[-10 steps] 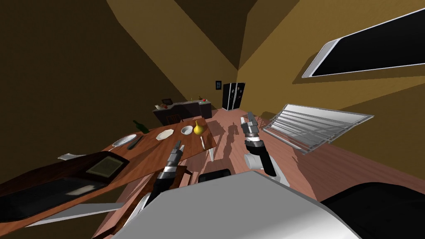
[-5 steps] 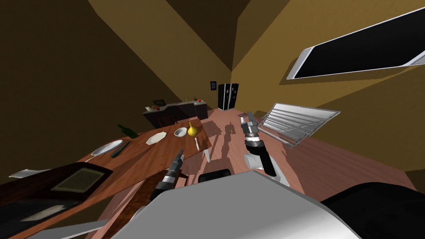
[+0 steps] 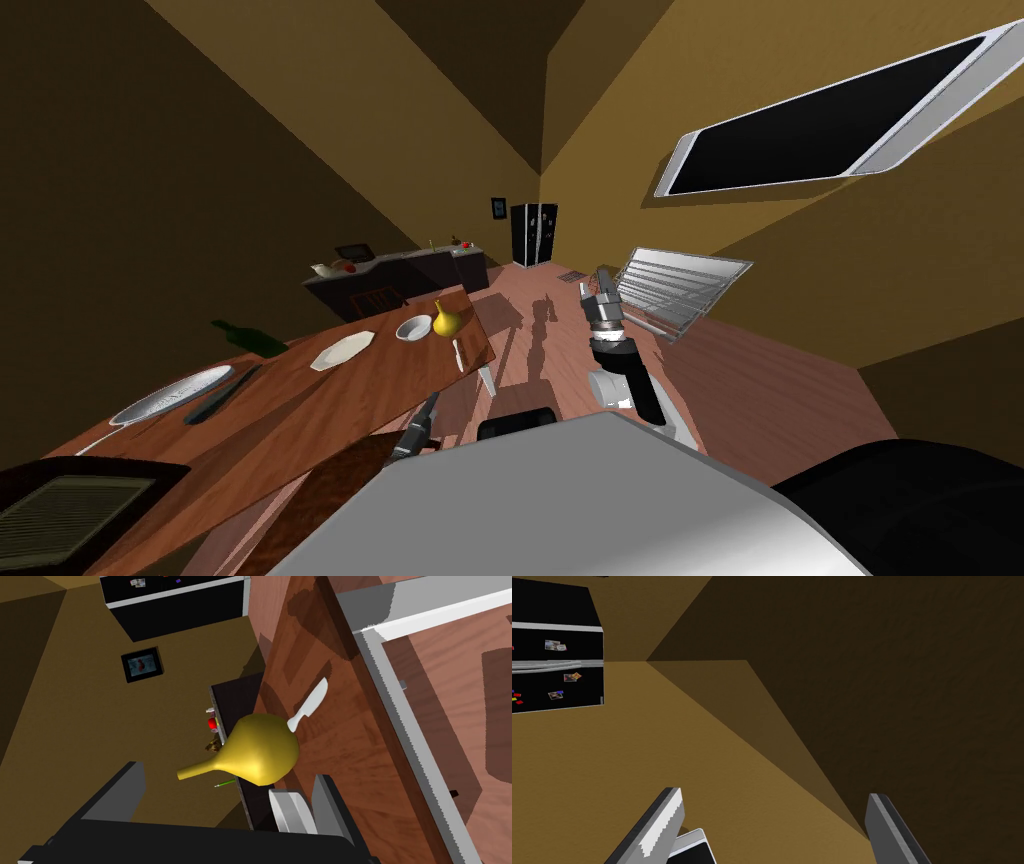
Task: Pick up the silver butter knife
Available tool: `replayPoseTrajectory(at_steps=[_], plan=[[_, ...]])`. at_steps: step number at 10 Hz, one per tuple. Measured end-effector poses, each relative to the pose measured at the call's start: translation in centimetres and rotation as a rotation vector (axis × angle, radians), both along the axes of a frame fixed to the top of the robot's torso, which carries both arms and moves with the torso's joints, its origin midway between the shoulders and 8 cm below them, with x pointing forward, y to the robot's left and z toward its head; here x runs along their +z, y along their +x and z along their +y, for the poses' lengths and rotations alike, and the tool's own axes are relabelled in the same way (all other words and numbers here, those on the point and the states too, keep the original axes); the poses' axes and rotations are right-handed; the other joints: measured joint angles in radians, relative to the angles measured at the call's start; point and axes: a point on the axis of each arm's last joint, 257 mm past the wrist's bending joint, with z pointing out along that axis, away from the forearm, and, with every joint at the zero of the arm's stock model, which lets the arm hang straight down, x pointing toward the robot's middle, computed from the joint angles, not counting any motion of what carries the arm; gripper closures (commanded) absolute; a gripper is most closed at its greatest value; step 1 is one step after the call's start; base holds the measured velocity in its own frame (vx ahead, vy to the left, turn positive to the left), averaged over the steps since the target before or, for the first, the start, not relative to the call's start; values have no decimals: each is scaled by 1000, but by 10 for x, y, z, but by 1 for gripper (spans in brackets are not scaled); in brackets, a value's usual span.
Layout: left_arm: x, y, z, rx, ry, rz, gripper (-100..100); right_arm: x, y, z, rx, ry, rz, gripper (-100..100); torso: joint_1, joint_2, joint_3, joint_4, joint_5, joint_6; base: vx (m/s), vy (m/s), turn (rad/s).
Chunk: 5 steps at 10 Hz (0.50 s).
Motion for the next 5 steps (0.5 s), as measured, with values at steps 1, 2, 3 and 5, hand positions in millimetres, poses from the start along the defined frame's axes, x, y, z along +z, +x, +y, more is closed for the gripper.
replayPoseTrajectory(at_steps=[1,2,3,5], plan=[[-12,-10,5,1,10,37,-100,0,0,0,0,0,0,0,2,0,0,0,0,0,64,-79,-218],[-27,-26,10,-2,24,84,-100,0,0,0,0,0,0,0,2,-1,0,0,0,0,49,-60,-109],[-37,-35,16,-1,34,114,-100,0,0,0,0,0,0,0,3,0,0,0,1,0,59,-83,-220],[-65,-63,24,-2,57,190,-100,0,0,0,0,0,0,0,3,0,0,0,0,-1,65,-71,-138]])
